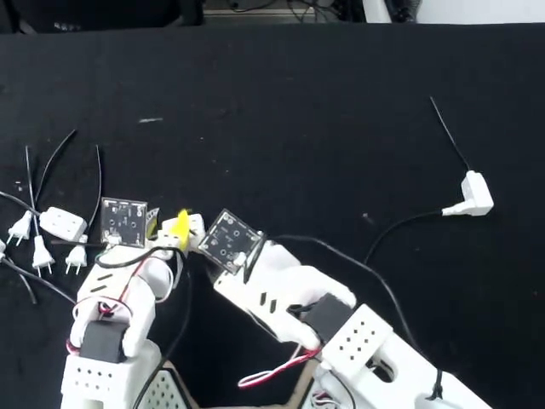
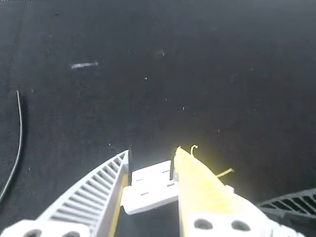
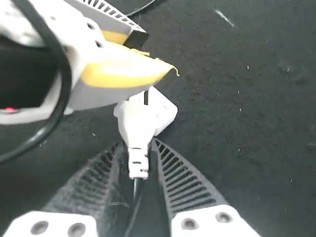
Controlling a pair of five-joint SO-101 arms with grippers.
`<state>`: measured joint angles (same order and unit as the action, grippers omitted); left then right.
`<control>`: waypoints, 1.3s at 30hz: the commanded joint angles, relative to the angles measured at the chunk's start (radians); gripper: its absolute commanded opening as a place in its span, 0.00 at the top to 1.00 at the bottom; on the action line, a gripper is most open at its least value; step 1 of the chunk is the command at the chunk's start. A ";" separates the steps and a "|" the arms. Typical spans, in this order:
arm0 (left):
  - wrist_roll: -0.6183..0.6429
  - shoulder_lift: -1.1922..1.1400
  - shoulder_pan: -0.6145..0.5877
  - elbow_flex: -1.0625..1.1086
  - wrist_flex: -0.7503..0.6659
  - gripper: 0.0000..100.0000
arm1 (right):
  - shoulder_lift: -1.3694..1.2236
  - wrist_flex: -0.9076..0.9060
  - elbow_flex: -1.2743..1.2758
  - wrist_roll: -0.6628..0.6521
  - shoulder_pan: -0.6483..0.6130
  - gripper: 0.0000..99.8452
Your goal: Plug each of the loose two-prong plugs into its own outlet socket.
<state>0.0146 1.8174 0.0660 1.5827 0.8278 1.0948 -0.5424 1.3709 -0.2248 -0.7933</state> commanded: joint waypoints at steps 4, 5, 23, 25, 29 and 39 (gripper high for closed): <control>-0.005 0.005 0.012 0.042 -0.051 0.85 | 0.031 -0.061 -0.064 0.061 -0.012 0.99; -0.005 0.005 0.012 0.050 -0.064 0.85 | 0.031 -0.061 -0.064 0.061 -0.012 0.99; -0.009 0.002 0.067 0.081 -0.080 0.85 | 0.030 0.052 -0.001 0.058 -0.012 0.99; -0.009 0.002 0.068 0.084 -0.080 0.85 | 0.030 0.052 0.002 0.058 -0.012 0.99; -0.009 0.002 0.070 0.088 -0.080 0.85 | 0.033 0.046 0.002 0.058 -0.012 0.99; -0.026 0.002 0.071 0.090 -0.080 0.85 | 0.039 -0.021 -0.048 0.068 -0.014 0.99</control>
<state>0.0115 1.8174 0.1105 1.6686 0.7603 1.0948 -0.5623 1.3909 -0.1649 -0.7902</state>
